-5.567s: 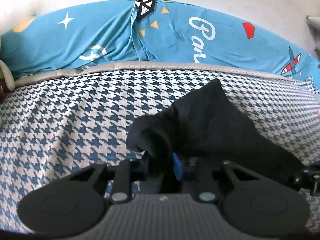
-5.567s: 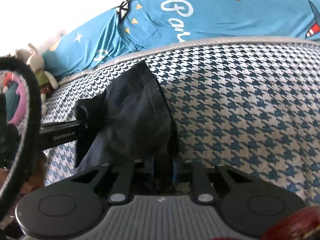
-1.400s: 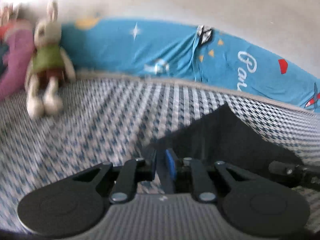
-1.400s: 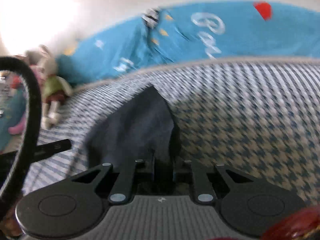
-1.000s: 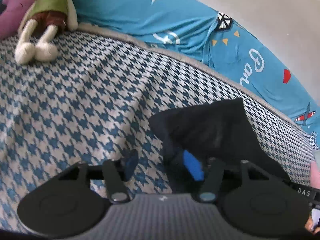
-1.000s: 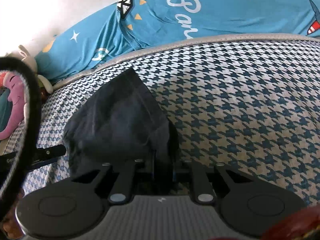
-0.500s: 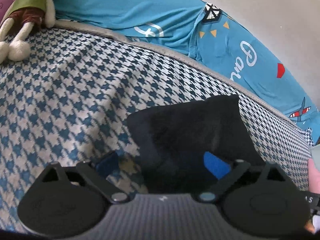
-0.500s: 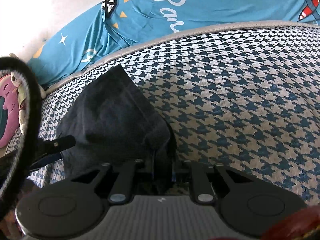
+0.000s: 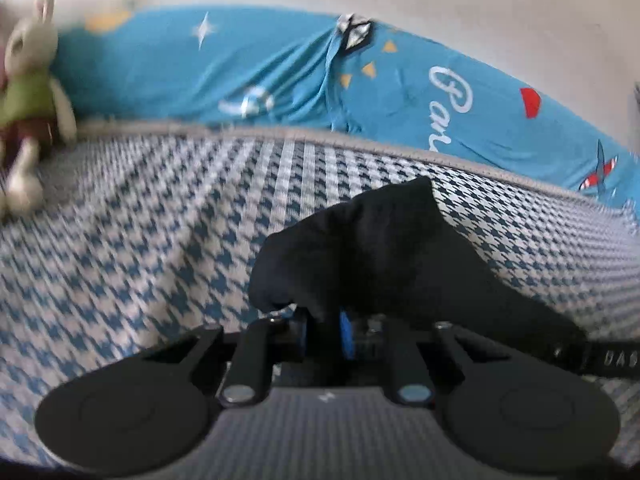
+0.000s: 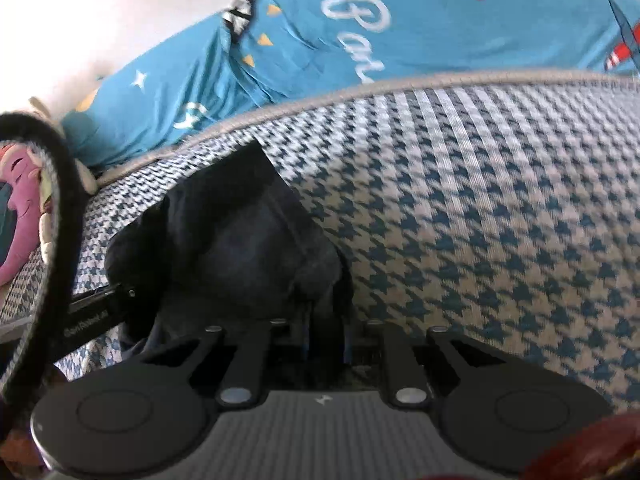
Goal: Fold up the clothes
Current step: 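Grip the folded black bundle with both tools and lift it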
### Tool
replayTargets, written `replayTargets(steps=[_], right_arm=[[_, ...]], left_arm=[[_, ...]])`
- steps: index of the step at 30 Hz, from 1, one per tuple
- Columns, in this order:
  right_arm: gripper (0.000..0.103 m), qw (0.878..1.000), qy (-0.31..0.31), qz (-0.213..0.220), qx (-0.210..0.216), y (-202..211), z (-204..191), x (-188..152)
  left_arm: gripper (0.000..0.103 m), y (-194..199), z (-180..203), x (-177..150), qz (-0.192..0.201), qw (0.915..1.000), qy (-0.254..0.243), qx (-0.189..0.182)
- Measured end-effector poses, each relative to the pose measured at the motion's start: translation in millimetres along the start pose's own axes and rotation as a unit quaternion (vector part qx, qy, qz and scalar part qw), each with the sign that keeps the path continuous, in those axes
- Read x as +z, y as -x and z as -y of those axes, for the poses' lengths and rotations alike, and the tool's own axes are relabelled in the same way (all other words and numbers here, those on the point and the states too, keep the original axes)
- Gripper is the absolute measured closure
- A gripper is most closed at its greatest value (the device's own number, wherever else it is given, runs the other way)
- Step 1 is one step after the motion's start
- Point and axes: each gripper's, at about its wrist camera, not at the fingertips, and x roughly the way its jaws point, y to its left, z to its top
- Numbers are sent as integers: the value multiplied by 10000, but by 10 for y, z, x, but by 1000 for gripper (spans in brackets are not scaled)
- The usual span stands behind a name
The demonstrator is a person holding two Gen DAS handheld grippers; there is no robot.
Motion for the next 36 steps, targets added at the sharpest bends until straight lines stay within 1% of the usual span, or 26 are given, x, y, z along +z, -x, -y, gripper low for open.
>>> replayTargets(steps=[2,6,11,13,15,21,28,36], right_arm=[[88,9999,46,136,78,55,-38,22],[88,9990,64,323,312,145,-121,65],[88,9961,479,631,388,257,-384,76],[88,9946,592,708,479,284,-496,79],[88,9934,657,743,569,297,-589,71],[89,9904,802,785,808,338,-806,23],[89,9873,918,781,1035,343,-1093,-27],[89,9803,1129,773,1423,254,-1507,-102]], left_arm=[[89,60,35,13,73,9999,-44,107],[89,218,55,40,345,9980,-233,474],[89,472,-70,70,613,9950,-191,770],[89,561,-115,58,695,9933,-179,909],[89,650,-161,47,778,9913,-168,1049],[89,822,-385,-4,816,9888,77,1246],[89,1017,-606,-66,928,9837,184,1532],[89,1193,-1020,-137,940,9756,414,1942]])
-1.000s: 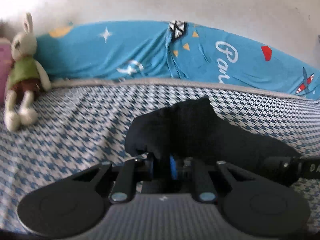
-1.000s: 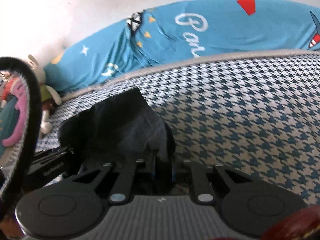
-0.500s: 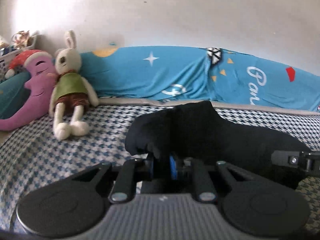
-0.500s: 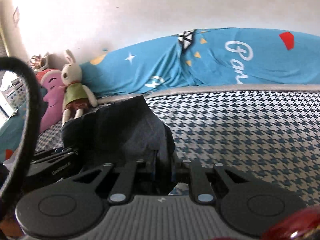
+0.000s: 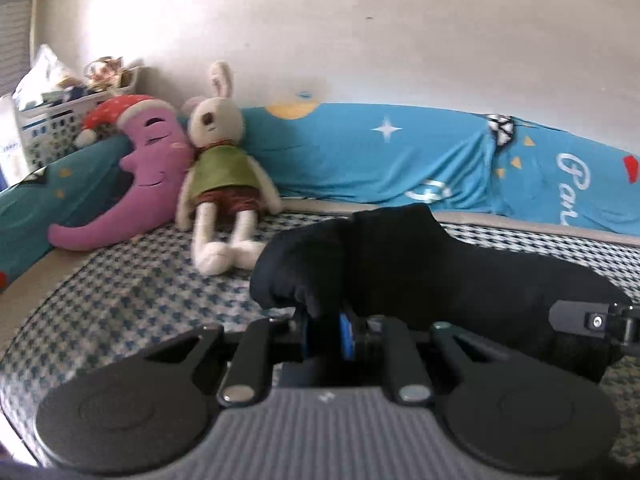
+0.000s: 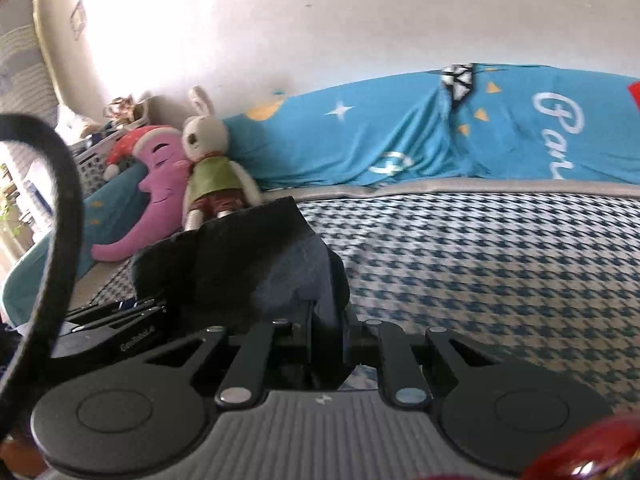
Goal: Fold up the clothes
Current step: 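Grip the folded black bundle with both tools and lift it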
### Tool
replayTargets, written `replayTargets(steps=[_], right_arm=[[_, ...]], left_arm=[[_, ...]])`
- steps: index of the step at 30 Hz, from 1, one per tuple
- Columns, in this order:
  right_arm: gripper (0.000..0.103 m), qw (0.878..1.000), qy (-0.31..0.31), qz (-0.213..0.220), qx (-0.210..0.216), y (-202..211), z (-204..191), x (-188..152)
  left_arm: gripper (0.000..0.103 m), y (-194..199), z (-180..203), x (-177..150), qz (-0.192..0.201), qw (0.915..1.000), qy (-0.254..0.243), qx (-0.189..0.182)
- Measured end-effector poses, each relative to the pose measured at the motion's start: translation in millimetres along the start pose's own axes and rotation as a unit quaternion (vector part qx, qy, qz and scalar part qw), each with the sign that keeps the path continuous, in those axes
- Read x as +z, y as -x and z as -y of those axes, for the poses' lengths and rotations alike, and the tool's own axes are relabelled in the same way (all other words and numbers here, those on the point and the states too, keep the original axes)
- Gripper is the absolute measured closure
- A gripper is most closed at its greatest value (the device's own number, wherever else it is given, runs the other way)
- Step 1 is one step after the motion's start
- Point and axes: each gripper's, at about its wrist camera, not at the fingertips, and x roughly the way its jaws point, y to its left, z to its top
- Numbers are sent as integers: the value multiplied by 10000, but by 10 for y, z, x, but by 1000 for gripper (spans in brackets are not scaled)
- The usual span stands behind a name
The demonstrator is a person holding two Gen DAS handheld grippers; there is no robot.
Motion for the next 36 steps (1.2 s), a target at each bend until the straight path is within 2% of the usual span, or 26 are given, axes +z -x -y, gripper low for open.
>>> replayTargets(steps=[8,14,16,20,21,23,26,29,34,36], right_arm=[[89,9987,206,-76,459,-310,-333,-78],[91,9945,627,89,833,-418,-636,-72],[91,9937,742,38,843,-501,-707,-101],[89,9946,590,-191,835,-624,-640,-135],[89,9955,570,-277,708,-654,-606,-144],[82,9966,528,-447,449,-712,-535,-165],[82,9971,387,-662,36,-763,-412,-216],[82,9958,209,-869,-216,-796,-294,-238],[82,9975,38,-698,54,-768,-237,-212],[82,9981,137,-520,292,-740,-297,-206]], left_arm=[[89,-9,-442,16,-79,9988,263,395],[89,-76,-650,35,-169,9979,339,520],[89,-114,-679,26,-223,9975,332,586],[89,-193,-767,23,-393,9965,444,583],[88,-221,-794,10,-460,9959,483,610],[88,-282,-853,-18,-594,9943,588,663],[88,-368,-942,-49,-762,9918,759,684],[88,-392,-954,-67,-766,9920,685,732],[88,-444,-964,-33,-749,9929,523,766],[88,-485,-999,-21,-806,9923,545,768]])
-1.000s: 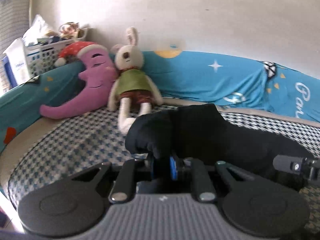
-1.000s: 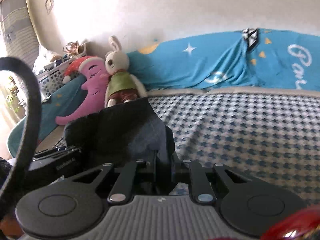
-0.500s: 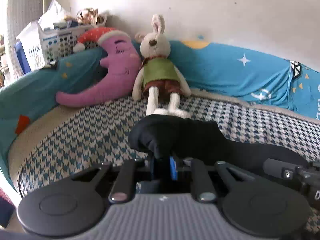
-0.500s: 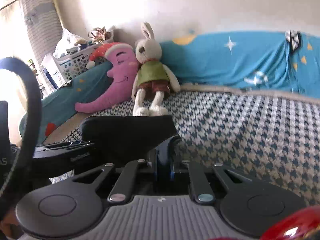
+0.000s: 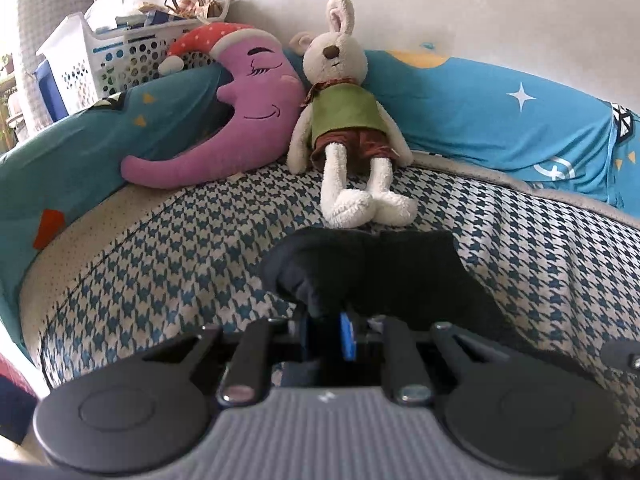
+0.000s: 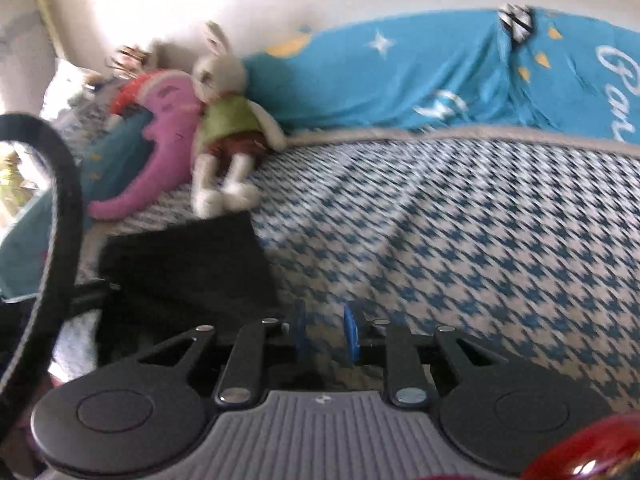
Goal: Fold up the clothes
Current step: 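Grip the folded black bundle with both tools and lift it, then carry the black bundle with the right tool while the left tool releases it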
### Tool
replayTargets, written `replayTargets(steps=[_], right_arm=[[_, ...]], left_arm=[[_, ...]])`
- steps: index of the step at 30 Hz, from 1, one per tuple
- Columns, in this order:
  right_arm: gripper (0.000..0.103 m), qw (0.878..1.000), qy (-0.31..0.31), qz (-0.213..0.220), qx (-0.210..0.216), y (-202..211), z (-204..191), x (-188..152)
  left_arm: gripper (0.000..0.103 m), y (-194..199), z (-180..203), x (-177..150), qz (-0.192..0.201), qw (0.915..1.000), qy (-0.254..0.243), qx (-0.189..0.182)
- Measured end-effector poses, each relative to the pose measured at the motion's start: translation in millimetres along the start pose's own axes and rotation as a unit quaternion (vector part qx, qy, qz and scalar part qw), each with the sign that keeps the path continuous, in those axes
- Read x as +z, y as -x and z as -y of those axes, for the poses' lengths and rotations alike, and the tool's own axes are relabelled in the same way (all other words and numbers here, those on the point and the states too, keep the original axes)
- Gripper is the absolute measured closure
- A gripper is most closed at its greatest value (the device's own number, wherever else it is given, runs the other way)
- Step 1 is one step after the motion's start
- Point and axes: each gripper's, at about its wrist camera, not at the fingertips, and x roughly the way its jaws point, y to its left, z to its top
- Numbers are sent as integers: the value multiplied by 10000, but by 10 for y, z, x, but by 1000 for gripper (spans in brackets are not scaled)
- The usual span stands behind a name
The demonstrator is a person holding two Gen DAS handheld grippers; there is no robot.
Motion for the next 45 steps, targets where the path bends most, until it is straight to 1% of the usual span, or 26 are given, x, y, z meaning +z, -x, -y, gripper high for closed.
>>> replayTargets(steps=[3,5,7,9,11,12,14,17,19,20,21,22,24,27,34,39,40,41,42,43,45], right_arm=[[82,9989,278,100,352,-15,-117,-35],[82,9975,394,7,580,-77,-205,-73],[82,9961,571,-114,665,-152,-271,-123],[82,9948,784,-354,543,-261,-321,-190],[82,9953,806,-459,274,-323,-315,-240],[82,9959,731,-487,221,-335,-290,-238],[82,9972,528,-493,218,-331,-227,-204],[82,9980,362,-390,340,-312,-171,-141],[81,9981,359,-254,431,-283,-159,-85],[80,9980,353,-192,478,-272,-152,-59],[77,9979,320,-159,532,-278,-138,-38],[75,9978,288,-128,584,-286,-127,-17],[75,9974,245,-85,672,-332,-124,16],[73,9973,287,-59,677,-474,-152,67],[59,9962,239,-239,800,-794,-195,128],[59,9953,196,-350,881,-1009,-212,153],[61,9947,267,-398,910,-1038,-237,150],[66,9941,353,-434,925,-1063,-266,146],[79,9940,515,-402,873,-1069,-312,134],[83,9936,676,-371,820,-1075,-358,122],[86,9925,1019,-243,627,-1075,-456,99]], left_arm=[[88,-43,-29,31,-44,10000,-55,9],[88,-82,-41,52,-67,9999,-140,35],[88,-161,-58,68,-153,9996,-216,40],[86,-263,-94,70,-324,9993,-190,-77],[78,-325,-153,62,-439,9990,-29,-112],[69,-335,-192,61,-488,9986,105,-148],[60,-336,-267,58,-563,9974,365,-253],[59,-291,-341,53,-579,9957,599,-412],[54,-246,-371,52,-557,9949,714,-433],[50,-225,-384,59,-538,9947,759,-430],[49,-204,-398,66,-518,9945,800,-425],[48,-183,-412,73,-499,9943,841,-419],[48,-179,-417,88,-471,9946,838,-387],[47,-226,-430,117,-491,9953,787,-280],[47,-401,-593,164,-581,9944,877,-71],[45,-477,-636,153,-705,9929,952,-66],[44,-484,-639,145,-723,9926,969,-79],[39,-500,-637,139,-744,9925,966,-81],[37,-518,-634,134,-767,9924,956,-80],[36,-533,-626,131,-775,9926,932,-61],[36,-561,-608,127,-780,9931,873,-11]])
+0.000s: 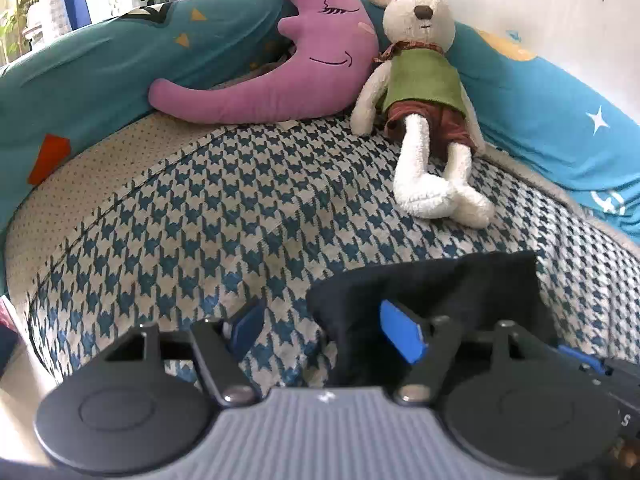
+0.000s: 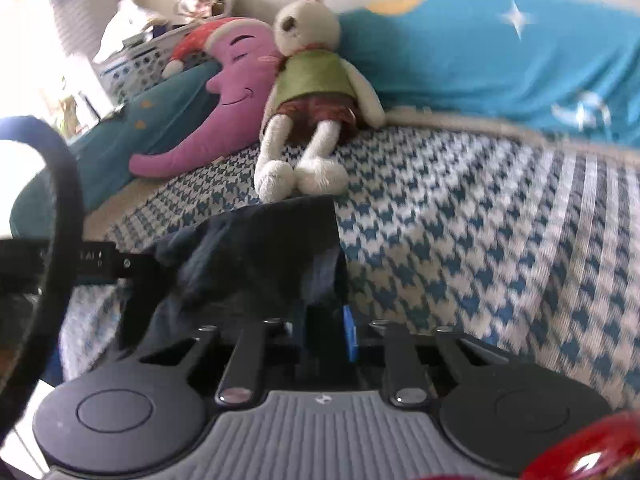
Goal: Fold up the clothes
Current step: 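Carry the black bundle with the right tool while the left tool releases it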
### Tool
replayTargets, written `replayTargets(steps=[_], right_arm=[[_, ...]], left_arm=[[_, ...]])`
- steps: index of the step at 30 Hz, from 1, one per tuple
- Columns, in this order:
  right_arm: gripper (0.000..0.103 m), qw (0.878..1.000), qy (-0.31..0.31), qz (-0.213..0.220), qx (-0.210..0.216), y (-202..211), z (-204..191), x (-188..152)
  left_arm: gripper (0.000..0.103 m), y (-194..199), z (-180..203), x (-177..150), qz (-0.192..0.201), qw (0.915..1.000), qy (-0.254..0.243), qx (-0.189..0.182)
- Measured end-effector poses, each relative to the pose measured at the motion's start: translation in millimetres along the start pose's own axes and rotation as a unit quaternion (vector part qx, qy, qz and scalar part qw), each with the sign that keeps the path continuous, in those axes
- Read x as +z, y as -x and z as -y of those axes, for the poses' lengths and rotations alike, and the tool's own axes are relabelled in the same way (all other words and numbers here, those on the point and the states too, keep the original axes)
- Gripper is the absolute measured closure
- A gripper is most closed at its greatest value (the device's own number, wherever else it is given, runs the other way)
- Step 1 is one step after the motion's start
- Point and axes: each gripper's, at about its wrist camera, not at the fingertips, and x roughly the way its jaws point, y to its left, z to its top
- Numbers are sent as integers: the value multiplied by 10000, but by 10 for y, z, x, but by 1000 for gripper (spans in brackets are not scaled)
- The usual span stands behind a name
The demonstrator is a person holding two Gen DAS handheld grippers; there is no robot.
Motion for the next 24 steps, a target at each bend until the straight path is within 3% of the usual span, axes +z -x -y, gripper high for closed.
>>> replayTargets(steps=[3,8,12,17,24], right_arm=[[88,9996,157,82,-236,-39,-44,-17],[85,9989,-297,39,-359,-84,109,21],[85,9954,-554,185,-759,40,209,78],[85,9953,-878,389,-155,320,291,156],[85,9988,-239,109,405,587,-86,-9]], left_arm=[[32,-88,20,-15,-89,9998,-57,144],[28,-224,60,-43,-249,9990,-137,334],[29,-149,119,9,-74,9987,-233,446],[28,97,142,105,344,9994,27,-62],[27,61,452,126,373,9974,-352,-515]])
